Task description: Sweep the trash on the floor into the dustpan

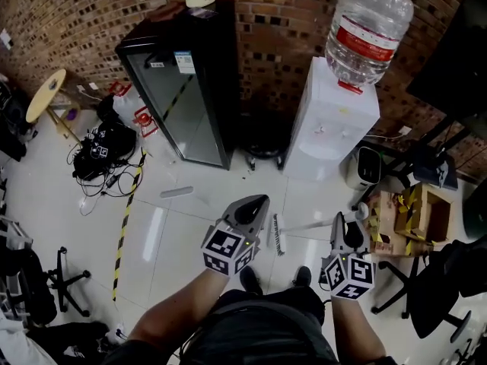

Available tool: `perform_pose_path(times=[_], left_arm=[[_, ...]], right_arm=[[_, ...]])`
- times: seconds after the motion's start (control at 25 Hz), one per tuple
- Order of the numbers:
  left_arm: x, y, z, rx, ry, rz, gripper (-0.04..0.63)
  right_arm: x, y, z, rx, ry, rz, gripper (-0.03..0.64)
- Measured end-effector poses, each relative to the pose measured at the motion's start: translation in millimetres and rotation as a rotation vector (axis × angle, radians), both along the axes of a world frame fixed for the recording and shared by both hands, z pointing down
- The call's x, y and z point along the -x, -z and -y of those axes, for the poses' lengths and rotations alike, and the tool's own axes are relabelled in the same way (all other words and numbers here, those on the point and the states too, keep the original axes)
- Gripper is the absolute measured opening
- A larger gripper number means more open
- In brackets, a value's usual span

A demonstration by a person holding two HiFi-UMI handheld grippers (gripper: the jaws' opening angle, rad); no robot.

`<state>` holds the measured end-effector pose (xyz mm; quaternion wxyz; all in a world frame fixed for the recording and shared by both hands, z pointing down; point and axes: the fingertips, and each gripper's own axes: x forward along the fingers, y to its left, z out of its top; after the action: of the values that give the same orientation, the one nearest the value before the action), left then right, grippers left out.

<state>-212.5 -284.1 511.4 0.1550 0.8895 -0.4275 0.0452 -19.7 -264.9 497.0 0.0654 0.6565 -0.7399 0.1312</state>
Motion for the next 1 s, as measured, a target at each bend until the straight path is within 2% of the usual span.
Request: perform_pose_path(times=[0.2, 0.32, 0.64, 0.84, 1.0], left_arm=[[-43, 40, -5, -0.04, -0.088, -0.064, 0.002], [-66, 61, -3, -0.058, -0.12, -0.052, 0.002], [-110, 101, 14, -0.097, -0.04, -0.049, 0.002], [-146, 126, 15, -0.107, -0.004, -0.052, 0.0], [-178, 151, 9, -0.124, 0.019, -0.061, 0.002]], right_arm=[[-44, 49, -10, -0.072, -0.032, -0.021, 0.121], [-75, 76, -8, -0.113, -0.049, -0.033, 0.121], [-149, 139, -6, -0.197, 0.014, -0.048, 0.121], [-203, 170, -12, -0.199, 0.031, -0.04, 0.121], [-241, 197, -18, -0.215, 0.085, -0.031, 0.121]])
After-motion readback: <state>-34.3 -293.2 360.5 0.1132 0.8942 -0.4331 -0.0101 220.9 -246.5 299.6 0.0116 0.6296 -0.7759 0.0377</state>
